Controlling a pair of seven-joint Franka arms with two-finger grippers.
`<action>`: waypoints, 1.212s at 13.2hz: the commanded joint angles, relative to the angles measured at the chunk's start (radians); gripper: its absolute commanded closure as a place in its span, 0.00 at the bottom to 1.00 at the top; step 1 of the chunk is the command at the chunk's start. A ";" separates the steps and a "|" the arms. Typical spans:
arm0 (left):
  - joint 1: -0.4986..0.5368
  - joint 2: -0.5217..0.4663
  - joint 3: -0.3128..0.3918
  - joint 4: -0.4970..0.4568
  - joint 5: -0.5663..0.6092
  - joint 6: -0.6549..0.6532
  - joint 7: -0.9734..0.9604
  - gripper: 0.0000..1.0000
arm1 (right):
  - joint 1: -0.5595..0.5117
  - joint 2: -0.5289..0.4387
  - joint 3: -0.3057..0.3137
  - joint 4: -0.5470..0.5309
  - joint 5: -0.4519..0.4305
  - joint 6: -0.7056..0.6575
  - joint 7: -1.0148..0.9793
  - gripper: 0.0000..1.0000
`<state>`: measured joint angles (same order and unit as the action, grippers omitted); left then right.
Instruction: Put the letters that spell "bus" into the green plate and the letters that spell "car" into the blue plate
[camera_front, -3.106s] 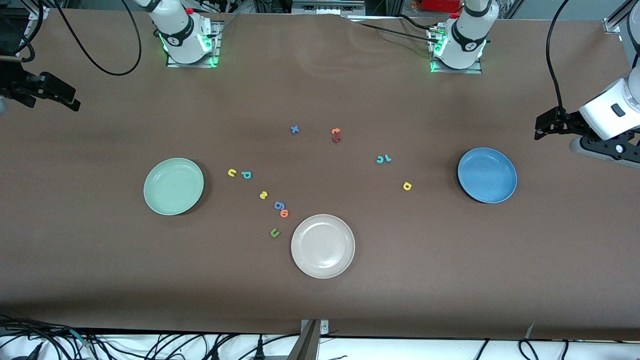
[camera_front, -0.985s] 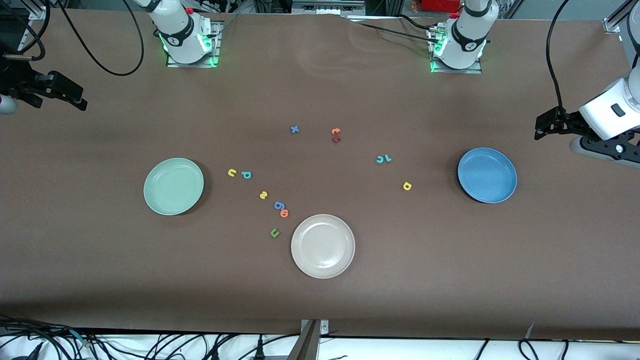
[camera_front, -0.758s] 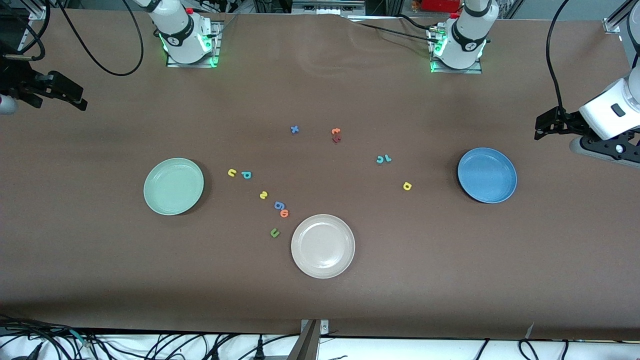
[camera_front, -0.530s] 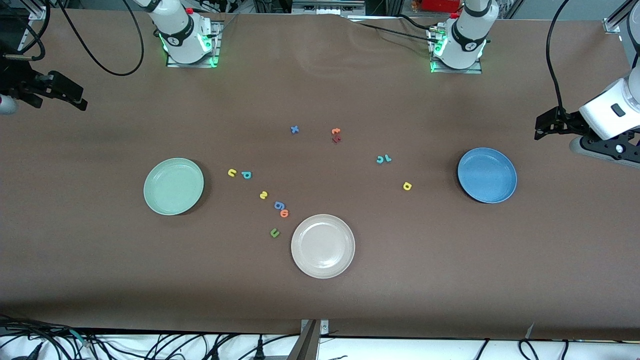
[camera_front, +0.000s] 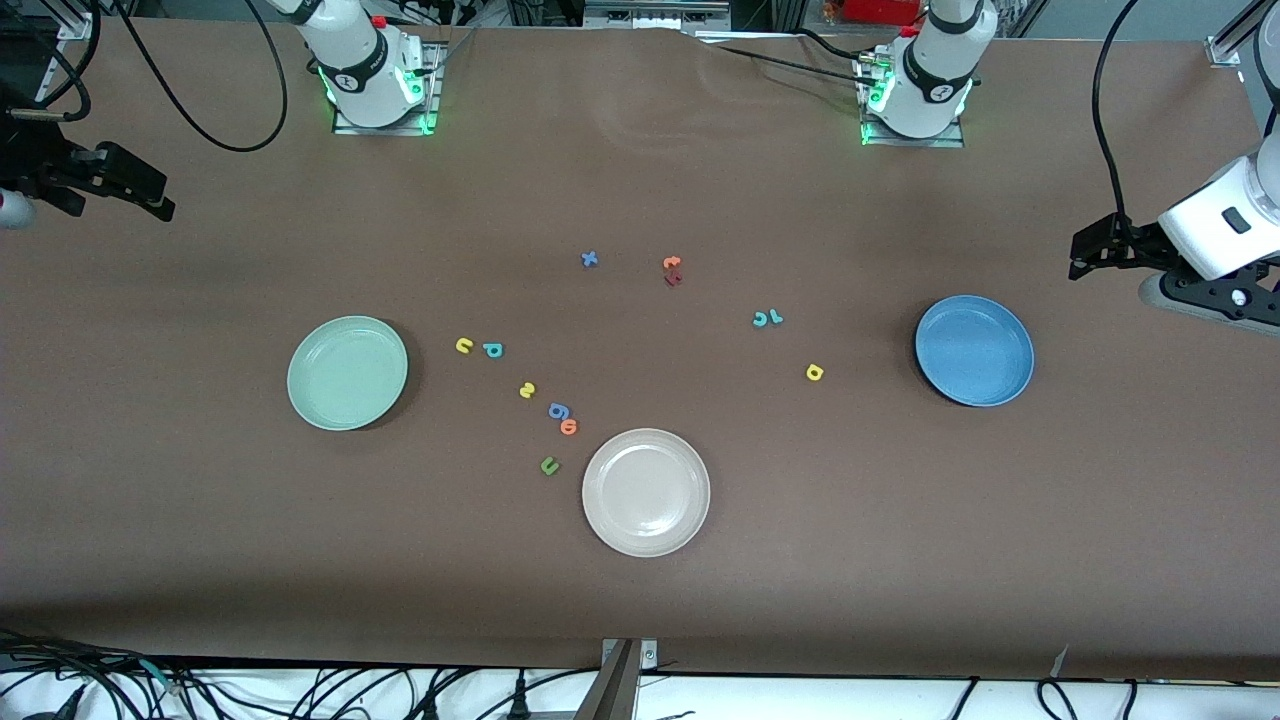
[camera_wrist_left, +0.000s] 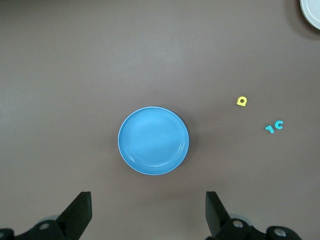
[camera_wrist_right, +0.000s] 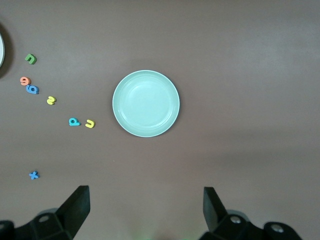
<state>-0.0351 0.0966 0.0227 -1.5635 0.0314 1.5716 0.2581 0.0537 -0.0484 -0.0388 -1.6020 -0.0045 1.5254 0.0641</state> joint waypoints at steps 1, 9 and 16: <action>0.001 -0.008 -0.001 0.014 -0.001 -0.018 0.012 0.00 | 0.003 0.009 -0.001 0.027 0.001 -0.016 0.002 0.00; 0.001 -0.008 -0.001 0.014 -0.001 -0.019 0.012 0.00 | 0.011 0.012 0.000 0.027 0.001 -0.022 -0.004 0.00; 0.001 -0.008 -0.001 0.016 0.001 -0.018 0.012 0.00 | 0.020 0.196 0.000 0.027 -0.012 -0.042 -0.053 0.00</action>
<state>-0.0351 0.0959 0.0227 -1.5629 0.0314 1.5716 0.2581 0.0720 0.0791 -0.0359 -1.6089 -0.0066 1.5112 0.0487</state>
